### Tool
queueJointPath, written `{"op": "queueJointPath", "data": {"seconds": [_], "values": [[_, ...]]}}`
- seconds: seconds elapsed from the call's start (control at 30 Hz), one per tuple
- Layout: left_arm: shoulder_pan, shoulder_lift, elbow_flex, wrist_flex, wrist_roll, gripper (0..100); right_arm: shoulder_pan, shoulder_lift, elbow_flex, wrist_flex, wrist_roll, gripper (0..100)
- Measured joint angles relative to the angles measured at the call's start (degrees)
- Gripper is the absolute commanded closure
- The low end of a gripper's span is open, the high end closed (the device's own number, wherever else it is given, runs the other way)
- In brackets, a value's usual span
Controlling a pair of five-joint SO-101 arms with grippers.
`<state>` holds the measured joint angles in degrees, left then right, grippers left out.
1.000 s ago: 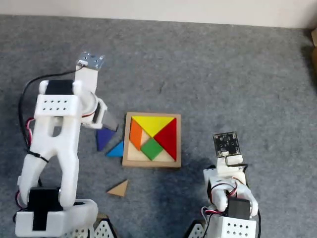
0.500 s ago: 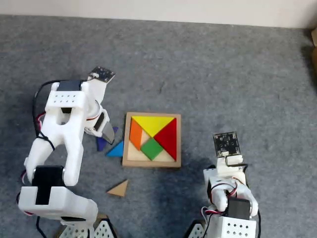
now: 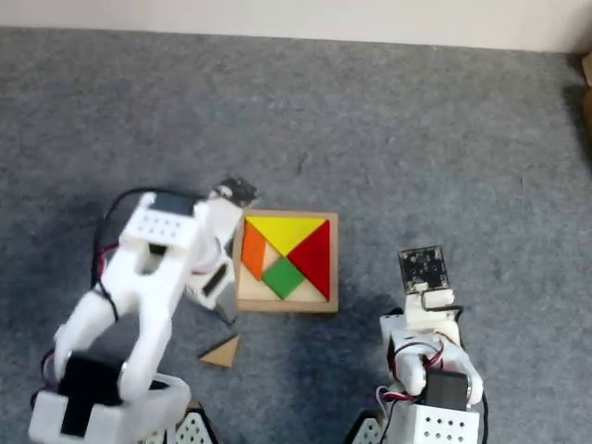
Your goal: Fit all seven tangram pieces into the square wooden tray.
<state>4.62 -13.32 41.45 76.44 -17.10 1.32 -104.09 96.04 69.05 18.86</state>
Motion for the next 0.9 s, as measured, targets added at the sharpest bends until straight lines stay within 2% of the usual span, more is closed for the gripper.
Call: {"op": "queueJointPath", "data": {"seconds": [0.13, 0.3, 0.57, 0.77, 0.9], "values": [[-0.26, -2.46, 5.89, -3.08, -1.05, 73, 0.0, 0.0, 0.0, 0.0, 0.0, 95.0], [1.85, -3.16, 11.16, -3.69, -7.38, 73, 0.0, 0.0, 0.0, 0.0, 0.0, 95.0], [6.68, -3.52, 12.31, -3.69, -7.91, 73, 0.0, 0.0, 0.0, 0.0, 0.0, 95.0], [8.0, -3.52, 15.12, -7.03, -7.91, 73, 0.0, 0.0, 0.0, 0.0, 0.0, 95.0], [8.09, -3.52, 16.35, -7.3, -7.91, 80, 0.0, 0.0, 0.0, 0.0, 0.0, 95.0]]}}
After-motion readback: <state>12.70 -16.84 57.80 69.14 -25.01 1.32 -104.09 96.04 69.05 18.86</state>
